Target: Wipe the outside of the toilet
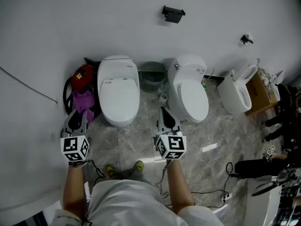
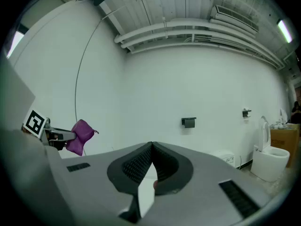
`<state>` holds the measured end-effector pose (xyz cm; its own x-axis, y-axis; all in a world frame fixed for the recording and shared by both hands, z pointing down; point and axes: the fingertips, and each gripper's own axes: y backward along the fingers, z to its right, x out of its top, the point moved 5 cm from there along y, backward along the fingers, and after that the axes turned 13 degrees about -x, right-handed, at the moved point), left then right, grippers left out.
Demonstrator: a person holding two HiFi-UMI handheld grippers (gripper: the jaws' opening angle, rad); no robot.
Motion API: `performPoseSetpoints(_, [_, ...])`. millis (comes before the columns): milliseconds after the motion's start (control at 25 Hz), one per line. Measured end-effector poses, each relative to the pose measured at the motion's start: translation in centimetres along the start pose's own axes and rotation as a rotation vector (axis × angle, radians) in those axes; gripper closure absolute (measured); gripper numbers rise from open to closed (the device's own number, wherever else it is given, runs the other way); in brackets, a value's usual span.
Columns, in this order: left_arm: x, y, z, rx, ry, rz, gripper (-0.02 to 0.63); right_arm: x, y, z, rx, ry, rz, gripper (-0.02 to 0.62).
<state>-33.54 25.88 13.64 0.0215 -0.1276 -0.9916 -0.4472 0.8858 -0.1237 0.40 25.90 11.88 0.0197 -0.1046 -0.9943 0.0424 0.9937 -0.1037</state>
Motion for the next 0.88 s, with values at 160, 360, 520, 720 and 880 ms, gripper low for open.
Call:
performPoseSetpoints(160, [-0.3, 0.7, -0.3, -0.003, 0.002, 0.0, 0.509, -0.4, 0.4, -0.6, -0.006, 0.013, 0.004, 0.589])
performPoseSetpoints(360, [-0.3, 1.1, -0.9, -0.001, 0.005, -0.001, 0.509, 0.0, 0.6, -1.7, 0.009, 0.031, 0.011, 0.589])
performPoseSetpoints(520, [-0.4, 1.8, -1.8, 0.0, 0.013, -0.001, 0.509, 0.2, 0.9, -3.4, 0.039, 0.037, 0.008, 0.588])
performPoseSetpoints(720, [-1.3, 3.3, -3.4, -0.001, 0.028, -0.002, 0.509, -0.4, 1.6, -5.3, 0.043, 0.03, 0.007, 0.588])
performPoseSetpoints(880, [-1.7, 3.9, -4.9, -0.01, 0.038, -0.011, 0.509, -0.3, 1.7, -6.6, 0.024, 0.036, -0.01, 0.588])
